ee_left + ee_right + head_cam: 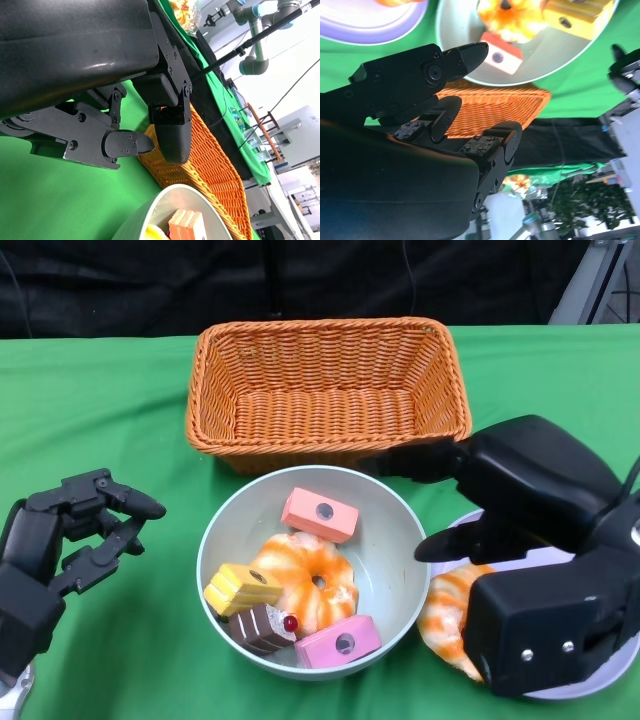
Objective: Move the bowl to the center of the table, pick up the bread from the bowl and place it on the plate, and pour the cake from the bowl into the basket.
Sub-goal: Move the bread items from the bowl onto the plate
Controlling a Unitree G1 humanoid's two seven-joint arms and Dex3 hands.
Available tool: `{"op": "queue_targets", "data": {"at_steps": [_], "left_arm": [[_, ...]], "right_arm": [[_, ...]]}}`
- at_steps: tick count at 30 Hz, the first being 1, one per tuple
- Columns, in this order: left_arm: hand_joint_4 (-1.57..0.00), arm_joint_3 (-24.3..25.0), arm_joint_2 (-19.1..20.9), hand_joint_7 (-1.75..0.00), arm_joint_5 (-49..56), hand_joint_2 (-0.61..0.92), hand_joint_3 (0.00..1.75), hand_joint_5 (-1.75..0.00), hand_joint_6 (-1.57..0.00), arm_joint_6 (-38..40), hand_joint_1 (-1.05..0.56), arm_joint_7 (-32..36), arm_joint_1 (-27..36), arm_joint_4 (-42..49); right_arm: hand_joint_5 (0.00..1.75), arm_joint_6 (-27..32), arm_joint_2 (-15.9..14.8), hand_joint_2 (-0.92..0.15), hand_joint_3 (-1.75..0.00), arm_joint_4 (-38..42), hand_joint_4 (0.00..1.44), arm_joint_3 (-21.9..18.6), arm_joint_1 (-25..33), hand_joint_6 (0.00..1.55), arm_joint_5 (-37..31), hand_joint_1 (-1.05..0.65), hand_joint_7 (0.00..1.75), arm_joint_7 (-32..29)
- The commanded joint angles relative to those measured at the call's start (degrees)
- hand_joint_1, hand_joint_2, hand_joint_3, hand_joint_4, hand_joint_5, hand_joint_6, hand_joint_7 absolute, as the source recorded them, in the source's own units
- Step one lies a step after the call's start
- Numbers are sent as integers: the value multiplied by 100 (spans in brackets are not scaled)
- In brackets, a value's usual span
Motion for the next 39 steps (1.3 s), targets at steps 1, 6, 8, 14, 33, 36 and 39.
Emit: {"op": "queue_targets", "data": {"at_steps": [1, 6, 8, 14, 33, 36, 39], "left_arm": [[-81, 33, 75, -88, 3, 92, 37, -134, -88, -13, -7, 82, -33, 13], [-81, 33, 77, -88, -4, 92, 37, -134, -88, -32, -9, 73, -42, 28], [-81, 31, 73, -88, -4, 92, 36, -134, -89, -12, -10, 77, -39, 17], [-82, 20, 56, -88, 39, 92, 35, -134, -89, 17, -10, 150, -20, -30], [-83, -37, 42, -86, 100, 92, 36, -133, -89, 44, -11, 234, -4, -97], [-84, -41, 22, -85, 80, 92, 36, -133, -90, 71, -11, 228, -2, -123], [-86, -11, -23, -85, -91, 92, 36, -134, -90, 33, -11, 60, -21, -101]], "right_arm": [[9, -95, 11, -83, 0, 119, 83, 4, -110, 61, 40, -46, 1, -108], [9, -387, 136, -81, 0, 472, 86, 159, -199, 63, 34, -42, 1, -329], [8, -502, 182, -82, 0, 613, 87, 208, -234, 63, 53, -43, 1, -403], [9, -909, 344, -81, 0, 1117, 91, 321, -313, 66, 50, -45, 2, -696], [6, -1836, 876, -80, -1, 2957, 90, 983, -835, 66, -381, -43, 0, -1623], [5, -1864, 968, -81, -1, 3175, 88, 1056, -923, 66, -422, -43, 0, -1695], [5, -1942, 1060, -80, 0, 3415, 89, 1144, -1026, 67, -467, -42, 1, -1842]]}}
